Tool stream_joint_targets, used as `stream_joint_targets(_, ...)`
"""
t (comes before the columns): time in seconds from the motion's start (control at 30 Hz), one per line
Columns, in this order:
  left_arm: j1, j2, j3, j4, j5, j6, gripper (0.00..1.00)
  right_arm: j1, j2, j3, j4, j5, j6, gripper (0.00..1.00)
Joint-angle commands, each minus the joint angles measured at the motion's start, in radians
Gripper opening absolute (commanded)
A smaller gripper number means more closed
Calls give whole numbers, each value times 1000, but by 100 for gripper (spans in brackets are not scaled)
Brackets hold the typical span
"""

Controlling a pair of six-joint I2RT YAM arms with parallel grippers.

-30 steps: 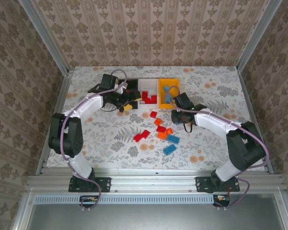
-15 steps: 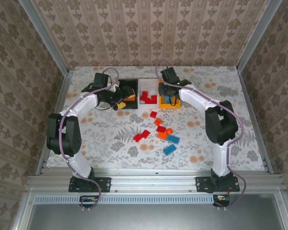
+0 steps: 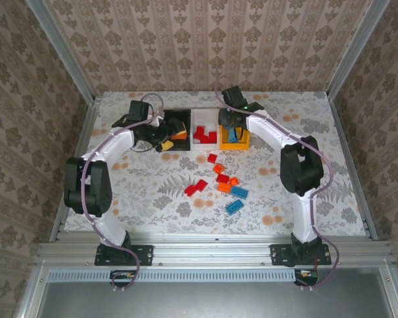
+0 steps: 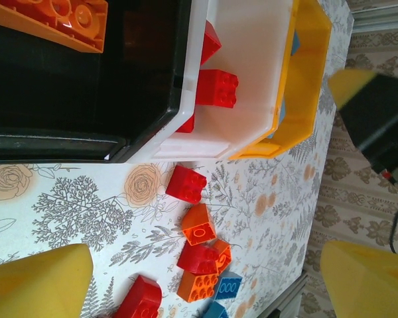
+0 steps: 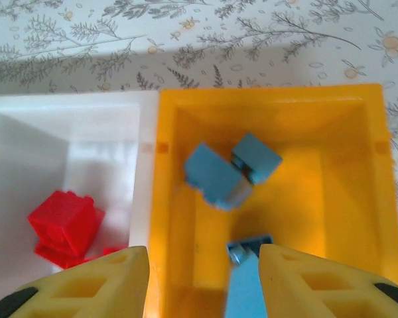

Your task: Sort the legos into containers by color

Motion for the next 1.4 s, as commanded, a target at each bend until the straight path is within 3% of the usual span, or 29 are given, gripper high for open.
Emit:
stream_joint_targets(0.0, -9, -53, 29, -50, -45, 56, 91, -1, -199, -107, 36, 8, 18, 49)
stream_joint_targets(0.23, -135, -94, 120, -295, -326, 215, 88, 48, -623, -679, 200, 7, 142, 53)
stream_joint_targets(0.4, -325, -206, -49, -318, -564, 253, 87, 56, -910, -1078, 266, 5, 275, 54)
stream_joint_targets(0.6, -506, -246, -261, -294, -661, 300, 84, 54, -1095, -1216, 185, 28, 263, 56)
stream_joint_targets(0.67, -562, -211, -272, -323, -667, 283, 82, 53, -1107, -1223, 183, 22, 246, 57)
stream_joint_targets(0.77, -652, -169, -260, -385, -792, 275, 84, 53, -1076, -1202, 156, 9, 220, 61)
stream_joint_targets(0.87, -647, -122, -260, -388, -836, 293, 85, 53, -1053, -1193, 171, -5, 208, 62)
stream_joint_targets(1.13, -603, 71, -177, -356, -801, 414, 78, 48, -1018, -1186, 219, -26, 200, 63)
stream_joint_targets(1.37, -534, 89, -184, -235, -739, 429, 63, 50, -980, -1188, 247, -66, 213, 64)
